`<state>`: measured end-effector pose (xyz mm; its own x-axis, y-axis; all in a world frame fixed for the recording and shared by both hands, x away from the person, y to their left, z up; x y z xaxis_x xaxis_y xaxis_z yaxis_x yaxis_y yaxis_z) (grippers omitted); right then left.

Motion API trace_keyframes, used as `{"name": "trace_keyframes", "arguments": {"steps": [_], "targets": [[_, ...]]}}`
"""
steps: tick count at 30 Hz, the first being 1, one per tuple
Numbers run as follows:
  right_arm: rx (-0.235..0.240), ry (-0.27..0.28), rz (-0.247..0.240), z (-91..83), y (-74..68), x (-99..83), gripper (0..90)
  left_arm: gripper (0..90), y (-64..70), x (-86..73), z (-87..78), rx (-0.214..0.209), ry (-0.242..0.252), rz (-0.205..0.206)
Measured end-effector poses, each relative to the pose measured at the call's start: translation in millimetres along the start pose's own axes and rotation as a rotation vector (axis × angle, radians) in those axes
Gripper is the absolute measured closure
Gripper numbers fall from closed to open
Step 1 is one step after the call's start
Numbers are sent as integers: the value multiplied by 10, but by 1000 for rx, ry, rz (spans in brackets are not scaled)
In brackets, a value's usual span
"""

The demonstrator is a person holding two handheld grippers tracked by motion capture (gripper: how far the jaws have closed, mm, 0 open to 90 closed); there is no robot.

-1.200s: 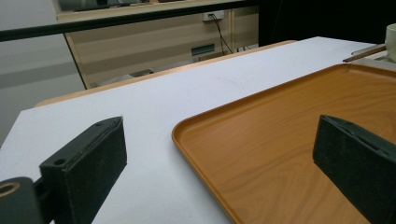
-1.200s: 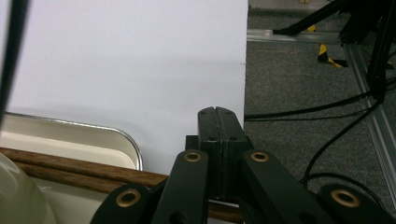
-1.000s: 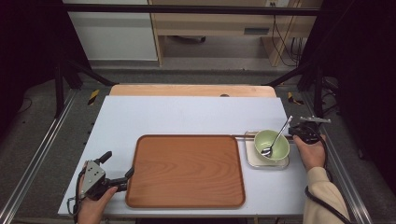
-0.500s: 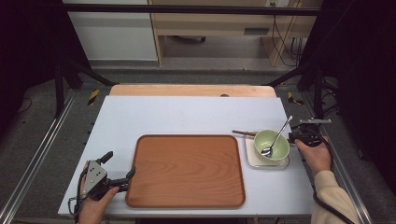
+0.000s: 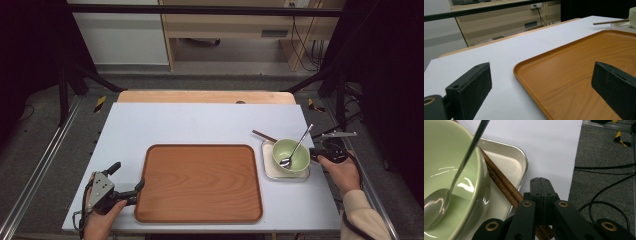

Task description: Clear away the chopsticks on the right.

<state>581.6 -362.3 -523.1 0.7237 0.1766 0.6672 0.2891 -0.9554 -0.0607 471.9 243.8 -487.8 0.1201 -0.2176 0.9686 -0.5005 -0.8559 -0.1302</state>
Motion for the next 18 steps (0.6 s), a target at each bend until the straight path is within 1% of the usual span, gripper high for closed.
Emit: {"name": "trace_keyframes", "arguments": {"steps": [7,11,14,16,18], "targets": [[10,0,-12,-29,-8,4,900,27,-1,1,3,2,1,1],[8,7,-6,-43,-11,10,900,27,-1,2,1,2,1,2],[6,13,-13,-58,-1,16,900,27,-7,7,-4,2,5,-4],[4,17,-2,-86,9,19,890,27,-11,3,-3,3,4,-7],[0,15,-3,-113,26,14,883,27,-13,4,-4,3,5,-5]]}}
Point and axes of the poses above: each handheld gripper's, and its own axes: z roughly forward along the jaws, x roughly out of its top, y roughly to its right, the point moved 9 cm from there along z, roughly forward along the jaws, and after that the axes turned 1 degree about x, right-handed, at the moved point
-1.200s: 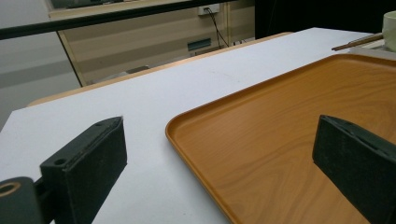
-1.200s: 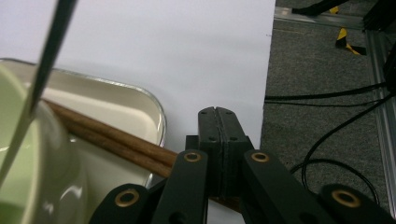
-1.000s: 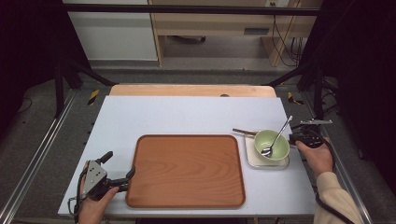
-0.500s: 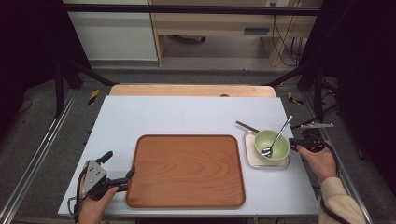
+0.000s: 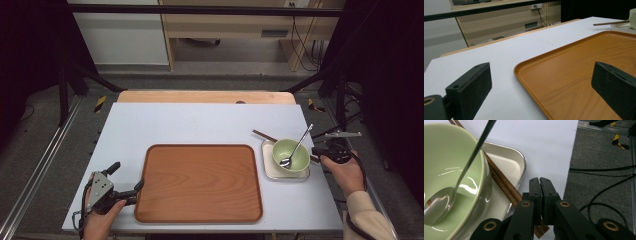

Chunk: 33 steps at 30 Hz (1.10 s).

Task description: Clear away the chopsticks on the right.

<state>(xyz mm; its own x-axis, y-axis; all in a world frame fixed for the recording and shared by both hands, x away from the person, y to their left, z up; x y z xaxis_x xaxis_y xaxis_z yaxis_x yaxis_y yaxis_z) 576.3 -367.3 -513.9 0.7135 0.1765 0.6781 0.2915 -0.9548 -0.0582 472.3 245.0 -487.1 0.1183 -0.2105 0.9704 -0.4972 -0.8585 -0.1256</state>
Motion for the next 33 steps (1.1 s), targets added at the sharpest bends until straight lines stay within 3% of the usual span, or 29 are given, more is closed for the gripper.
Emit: {"name": "trace_keyframes", "arguments": {"steps": [4,17,24,29,33], "targets": [[-13,7,4,-48,35,-2,849,27,-12,-6,1,2,-2,2],[-61,-37,-118,-186,94,-26,667,25,-20,3,-7,4,6,-1],[-55,-53,-156,-228,103,-26,614,25,-25,-2,-6,6,4,-1],[-56,-61,-189,-226,111,-45,650,26,-19,0,-6,4,4,3],[-42,-55,-186,-214,96,-56,691,26,-16,-3,-3,3,2,6]]}}
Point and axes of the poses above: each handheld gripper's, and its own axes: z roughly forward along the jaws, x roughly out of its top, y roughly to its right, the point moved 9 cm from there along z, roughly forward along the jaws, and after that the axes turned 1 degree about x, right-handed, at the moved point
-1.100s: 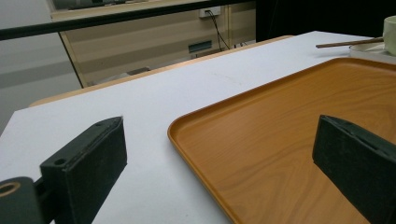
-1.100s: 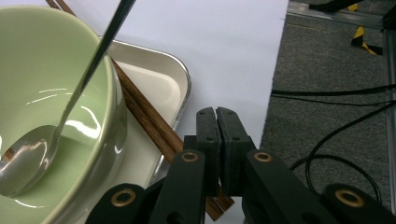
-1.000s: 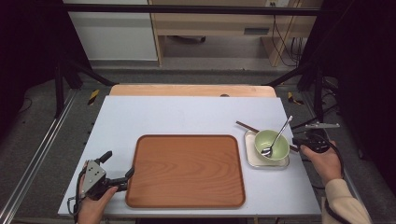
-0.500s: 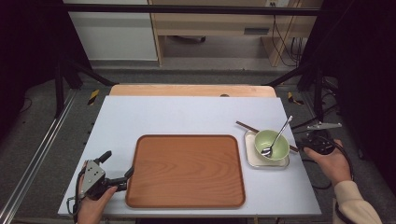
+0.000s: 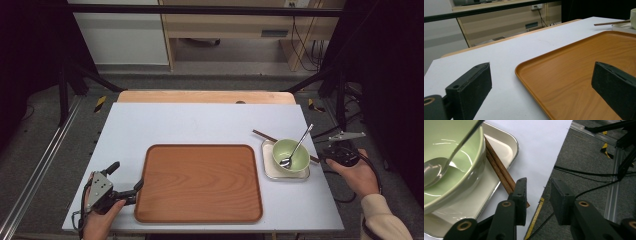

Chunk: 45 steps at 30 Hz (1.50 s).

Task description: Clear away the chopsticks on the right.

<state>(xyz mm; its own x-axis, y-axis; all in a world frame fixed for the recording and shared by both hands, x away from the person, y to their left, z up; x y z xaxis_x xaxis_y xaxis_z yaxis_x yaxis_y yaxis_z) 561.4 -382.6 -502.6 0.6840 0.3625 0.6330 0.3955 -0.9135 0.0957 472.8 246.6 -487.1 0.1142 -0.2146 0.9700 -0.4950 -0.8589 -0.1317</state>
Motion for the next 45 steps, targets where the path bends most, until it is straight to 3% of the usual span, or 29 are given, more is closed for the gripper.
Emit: {"name": "trace_keyframes", "arguments": {"steps": [15,45], "targets": [[34,8,-17,93,-109,-13,735,27,10,-16,12,-3,-7,1],[44,-25,-22,217,-89,17,701,27,37,-24,24,-15,-12,3]]}}
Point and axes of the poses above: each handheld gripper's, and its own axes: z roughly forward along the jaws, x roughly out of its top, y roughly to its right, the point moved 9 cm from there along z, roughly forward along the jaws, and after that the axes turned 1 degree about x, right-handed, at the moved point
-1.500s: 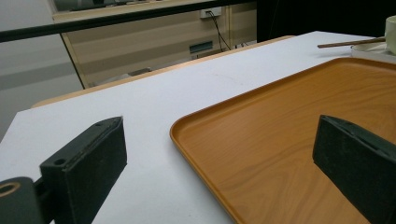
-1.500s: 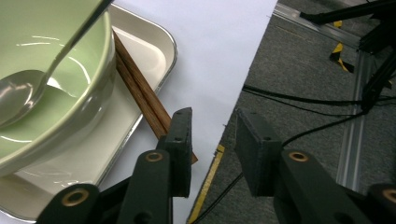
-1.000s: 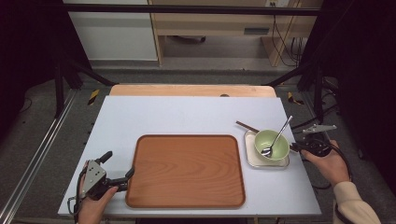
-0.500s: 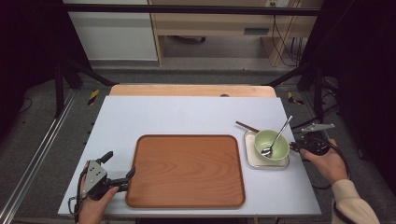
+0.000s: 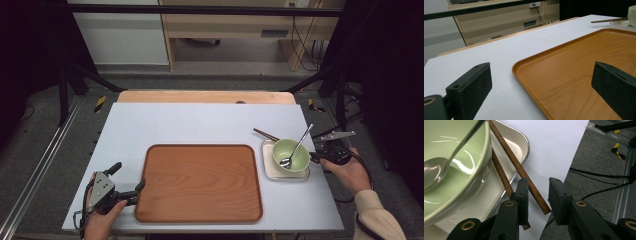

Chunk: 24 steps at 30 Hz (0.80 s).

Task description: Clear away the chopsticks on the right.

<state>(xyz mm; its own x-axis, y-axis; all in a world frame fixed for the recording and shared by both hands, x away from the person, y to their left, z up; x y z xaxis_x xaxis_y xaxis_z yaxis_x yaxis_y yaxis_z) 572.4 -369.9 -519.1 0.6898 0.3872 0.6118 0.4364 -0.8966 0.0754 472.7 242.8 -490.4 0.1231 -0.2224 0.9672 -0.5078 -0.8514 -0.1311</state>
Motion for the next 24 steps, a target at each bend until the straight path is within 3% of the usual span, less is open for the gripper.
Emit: {"name": "trace_keyframes", "arguments": {"steps": [24], "targets": [[13,-21,-11,86,-34,-1,697,29,0,3,-3,0,0,1]]}}
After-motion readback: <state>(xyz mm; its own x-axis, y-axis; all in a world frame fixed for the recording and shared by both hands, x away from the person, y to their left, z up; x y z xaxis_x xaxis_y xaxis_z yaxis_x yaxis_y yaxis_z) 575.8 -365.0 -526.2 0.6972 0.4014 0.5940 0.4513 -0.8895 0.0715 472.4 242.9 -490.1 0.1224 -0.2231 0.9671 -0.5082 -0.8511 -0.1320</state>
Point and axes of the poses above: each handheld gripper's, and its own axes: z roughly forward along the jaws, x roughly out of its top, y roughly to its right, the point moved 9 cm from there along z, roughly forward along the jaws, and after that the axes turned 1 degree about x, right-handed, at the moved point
